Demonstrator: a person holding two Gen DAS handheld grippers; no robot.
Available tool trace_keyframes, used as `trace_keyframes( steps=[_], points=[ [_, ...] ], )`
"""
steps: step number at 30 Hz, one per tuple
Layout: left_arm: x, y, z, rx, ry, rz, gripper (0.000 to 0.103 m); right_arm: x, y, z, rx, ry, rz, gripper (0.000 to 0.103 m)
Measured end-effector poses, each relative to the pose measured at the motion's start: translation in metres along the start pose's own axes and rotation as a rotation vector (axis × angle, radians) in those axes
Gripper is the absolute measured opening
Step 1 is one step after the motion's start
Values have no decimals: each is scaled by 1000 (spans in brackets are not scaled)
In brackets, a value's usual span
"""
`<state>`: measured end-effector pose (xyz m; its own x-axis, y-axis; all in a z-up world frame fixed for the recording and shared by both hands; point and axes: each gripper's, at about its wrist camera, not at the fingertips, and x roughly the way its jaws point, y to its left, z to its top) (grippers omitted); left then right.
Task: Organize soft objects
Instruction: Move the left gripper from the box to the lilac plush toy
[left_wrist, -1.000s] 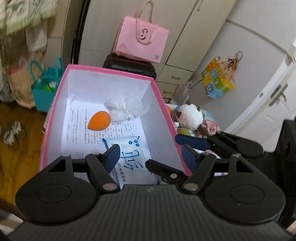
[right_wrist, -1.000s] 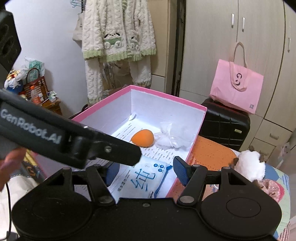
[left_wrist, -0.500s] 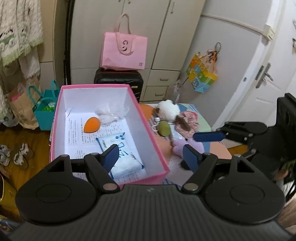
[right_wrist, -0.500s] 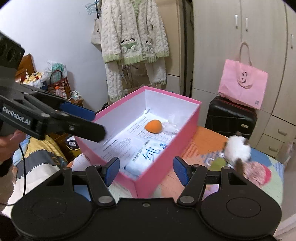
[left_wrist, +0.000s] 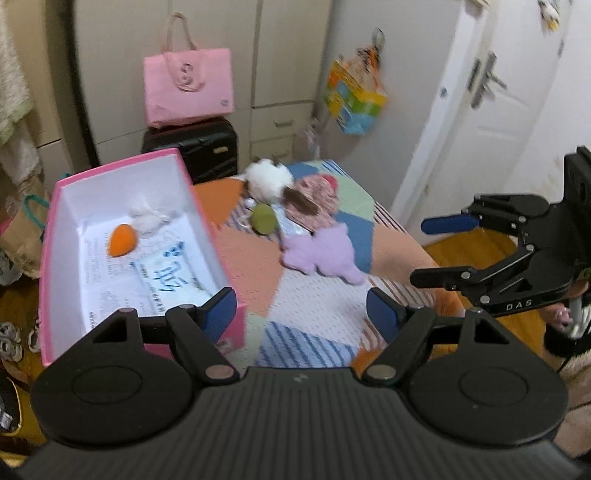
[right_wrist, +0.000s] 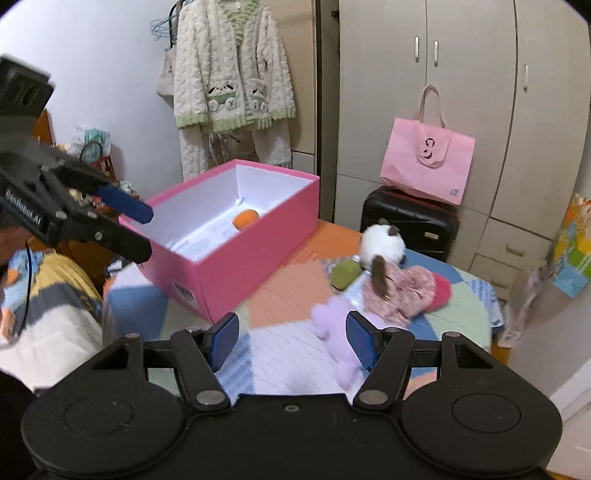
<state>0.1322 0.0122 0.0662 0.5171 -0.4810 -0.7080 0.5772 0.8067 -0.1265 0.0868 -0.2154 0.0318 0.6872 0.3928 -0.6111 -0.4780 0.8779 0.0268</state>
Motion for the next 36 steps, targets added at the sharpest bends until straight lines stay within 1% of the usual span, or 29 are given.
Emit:
trace_keyframes(
  steps=[5,9,12,14,16,21,25,29,30,32,34,36],
  points=[
    [27,-23,6,37,51,-37,77,5,-15,-23,-4,22,6,71],
    [56,-38,12,46,114,-69,77,14,-24,-36,-9,28,28,71],
    [79,-44,17,50,155,-82,77,24,-30,-46,-31,23,39,71],
    [93,-44,19,41,163,-82,77,33,-33,-51,-38,19,44,71],
    [107,-42,22,27,155,-72,77,44,-36,-55,-40,14,37,71],
    [137,-32,25,-1,130,-62,77,75,-42,-60,-60,13,-13,71],
    [160,-25,24,-13,107,-31,77,102,-47,-59,-53,15,-44,71],
    [181,-16,24,-53,89,-30,77,123,-49,-58,-27,15,-70,71],
    [186,-14,24,-61,78,-28,77,127,-49,-58,-17,15,-74,72],
    [193,-11,24,-77,65,-32,77,135,-50,-57,-7,17,-99,78],
    [201,-7,25,-106,59,-31,77,141,-50,-56,-8,17,-135,78],
    [209,-5,27,-120,55,-17,77,146,-50,-56,-11,18,-170,81]
  ],
)
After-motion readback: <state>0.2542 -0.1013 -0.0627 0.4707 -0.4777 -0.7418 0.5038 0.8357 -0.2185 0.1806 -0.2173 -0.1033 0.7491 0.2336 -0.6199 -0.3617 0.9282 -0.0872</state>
